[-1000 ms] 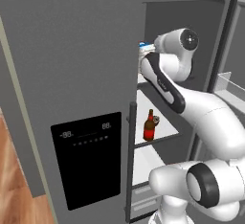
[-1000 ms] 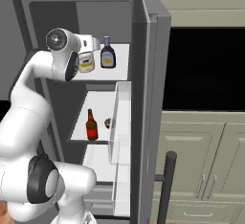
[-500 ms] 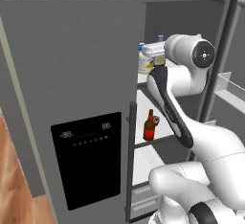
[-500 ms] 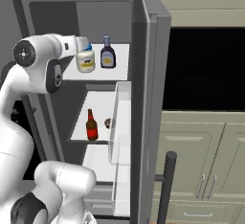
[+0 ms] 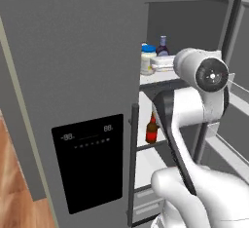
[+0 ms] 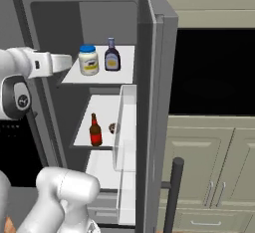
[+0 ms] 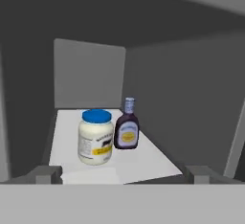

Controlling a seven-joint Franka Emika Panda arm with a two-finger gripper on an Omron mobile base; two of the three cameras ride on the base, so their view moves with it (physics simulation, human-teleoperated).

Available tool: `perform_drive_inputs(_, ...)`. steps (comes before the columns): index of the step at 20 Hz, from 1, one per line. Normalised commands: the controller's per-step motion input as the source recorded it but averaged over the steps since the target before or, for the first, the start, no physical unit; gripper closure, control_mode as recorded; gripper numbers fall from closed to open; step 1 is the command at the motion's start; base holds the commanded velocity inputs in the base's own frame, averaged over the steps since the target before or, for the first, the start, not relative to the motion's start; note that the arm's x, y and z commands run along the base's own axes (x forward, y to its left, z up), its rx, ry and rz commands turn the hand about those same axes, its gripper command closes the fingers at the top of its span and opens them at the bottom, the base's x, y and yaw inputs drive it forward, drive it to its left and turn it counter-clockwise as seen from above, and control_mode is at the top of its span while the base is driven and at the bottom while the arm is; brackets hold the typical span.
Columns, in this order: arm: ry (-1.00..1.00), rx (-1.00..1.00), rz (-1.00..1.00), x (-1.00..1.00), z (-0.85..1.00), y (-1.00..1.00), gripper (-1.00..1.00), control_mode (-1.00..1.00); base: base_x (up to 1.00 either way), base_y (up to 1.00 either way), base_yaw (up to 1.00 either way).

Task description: Place the mayonnaise and condiment bottle from the counter to the top shelf of the fridge. If the existing items in the fridge are on the top shelf, move them to other shelves.

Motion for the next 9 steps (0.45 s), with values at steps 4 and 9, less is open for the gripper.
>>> perform_drive_inputs(4, 0.30, 0.00, 0.00, -1.00, -0.87, 0.00, -1.00, -1.00, 0.00, 0.00, 0.00)
perform_drive_inputs(9, 0.18, 0.03, 0.00, -1.00, -0.61, 0.04, -1.00, -1.00, 0.00, 0.00, 0.00)
